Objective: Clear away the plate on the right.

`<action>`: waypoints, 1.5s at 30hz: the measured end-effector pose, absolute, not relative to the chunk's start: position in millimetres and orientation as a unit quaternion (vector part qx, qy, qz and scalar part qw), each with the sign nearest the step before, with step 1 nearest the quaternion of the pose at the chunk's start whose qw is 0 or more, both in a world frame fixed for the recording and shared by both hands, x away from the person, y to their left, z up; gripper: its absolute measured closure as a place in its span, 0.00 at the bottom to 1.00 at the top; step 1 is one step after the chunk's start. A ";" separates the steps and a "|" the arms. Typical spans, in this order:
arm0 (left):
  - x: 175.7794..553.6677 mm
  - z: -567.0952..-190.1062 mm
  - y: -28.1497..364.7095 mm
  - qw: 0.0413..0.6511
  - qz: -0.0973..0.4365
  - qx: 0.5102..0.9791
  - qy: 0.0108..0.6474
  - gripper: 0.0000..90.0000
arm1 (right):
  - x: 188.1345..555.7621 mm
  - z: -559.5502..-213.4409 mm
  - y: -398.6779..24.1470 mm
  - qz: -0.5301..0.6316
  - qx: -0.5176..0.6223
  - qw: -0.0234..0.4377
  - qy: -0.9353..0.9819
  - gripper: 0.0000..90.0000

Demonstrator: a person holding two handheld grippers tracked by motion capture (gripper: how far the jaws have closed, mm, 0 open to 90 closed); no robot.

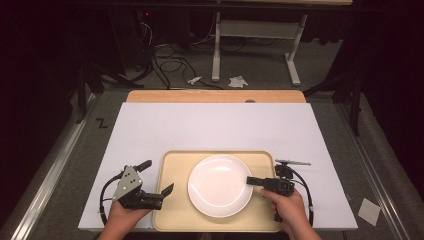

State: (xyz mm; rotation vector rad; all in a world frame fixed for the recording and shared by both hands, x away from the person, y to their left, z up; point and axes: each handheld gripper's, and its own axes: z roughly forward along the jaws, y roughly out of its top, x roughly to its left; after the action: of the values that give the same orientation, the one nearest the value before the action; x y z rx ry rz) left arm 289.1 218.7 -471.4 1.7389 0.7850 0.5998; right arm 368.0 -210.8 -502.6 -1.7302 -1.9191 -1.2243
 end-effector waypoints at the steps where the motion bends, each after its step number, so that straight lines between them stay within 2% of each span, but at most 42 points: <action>1: 289.1 -471.4 218.7 0.540 0.252 0.732 0.330 0.00 | 368.0 -502.7 -211.0 -0.425 -0.600 0.143 -0.663 0.94; 14: 288.9 -470.9 218.9 0.541 0.252 0.732 0.329 0.00 | 367.7 -503.6 -210.4 -0.431 -0.590 0.149 -0.666 0.80; 45: 289.0 -470.5 219.2 0.543 0.250 0.732 0.328 0.00 | 365.5 -504.4 -205.7 -0.385 -0.575 0.118 -0.712 0.65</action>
State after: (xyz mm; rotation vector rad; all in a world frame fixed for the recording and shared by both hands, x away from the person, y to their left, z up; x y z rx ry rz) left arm 289.0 219.2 -470.5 1.7368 0.7786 0.5934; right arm 365.5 -205.7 -504.4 -1.6825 -2.0825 -1.1268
